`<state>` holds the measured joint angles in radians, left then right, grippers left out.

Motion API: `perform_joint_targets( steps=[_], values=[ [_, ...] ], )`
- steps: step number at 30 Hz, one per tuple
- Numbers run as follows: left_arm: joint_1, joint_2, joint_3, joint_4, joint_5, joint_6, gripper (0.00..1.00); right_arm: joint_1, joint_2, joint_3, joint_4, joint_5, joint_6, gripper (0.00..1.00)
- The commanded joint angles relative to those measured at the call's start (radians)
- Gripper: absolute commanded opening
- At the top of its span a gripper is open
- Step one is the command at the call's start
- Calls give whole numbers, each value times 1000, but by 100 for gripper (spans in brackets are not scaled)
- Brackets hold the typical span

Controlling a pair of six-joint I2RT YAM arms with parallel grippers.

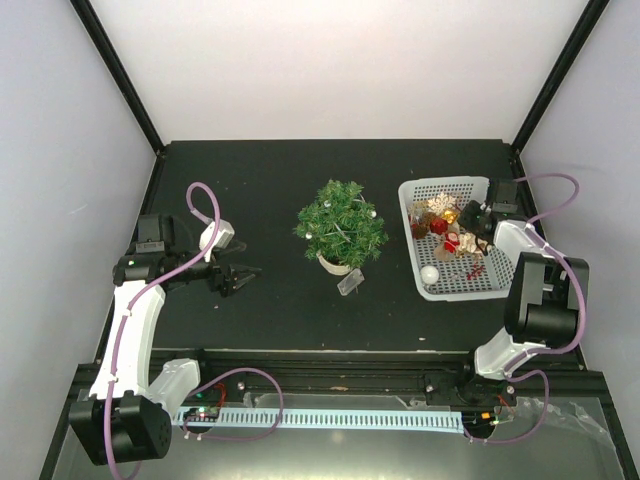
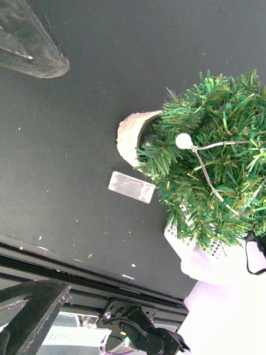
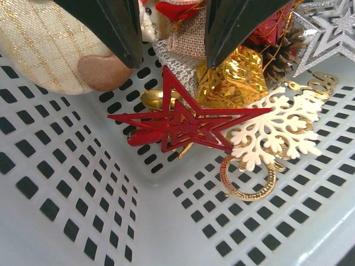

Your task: Decorate the small christmas tree

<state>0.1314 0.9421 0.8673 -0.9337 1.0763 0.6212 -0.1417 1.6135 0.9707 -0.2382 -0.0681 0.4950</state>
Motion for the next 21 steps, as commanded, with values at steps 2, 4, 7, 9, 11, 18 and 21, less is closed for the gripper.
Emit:
perform_joint_targets(
  steps=[2,4,7,9,11,18,21],
  values=[
    [4,-7,11,12,30,6,99,4,39,27,27,-9,0,32],
    [4,-4,10,13,30,6,99,4,48,30,32,-16,3,30],
    [4,0,10,12,30,6,99,4,62,38,32,-10,5,24],
    [4,3,12,12,31,6,99,4,66,40,36,-4,9,18],
    [4,4,12,13,31,6,99,4,65,39,44,-3,13,12],
    [4,9,13,12,33,7,99,4,57,31,49,0,19,5],
    [4,7,13,12,33,7,99,4,39,23,51,7,20,3]
  ],
)
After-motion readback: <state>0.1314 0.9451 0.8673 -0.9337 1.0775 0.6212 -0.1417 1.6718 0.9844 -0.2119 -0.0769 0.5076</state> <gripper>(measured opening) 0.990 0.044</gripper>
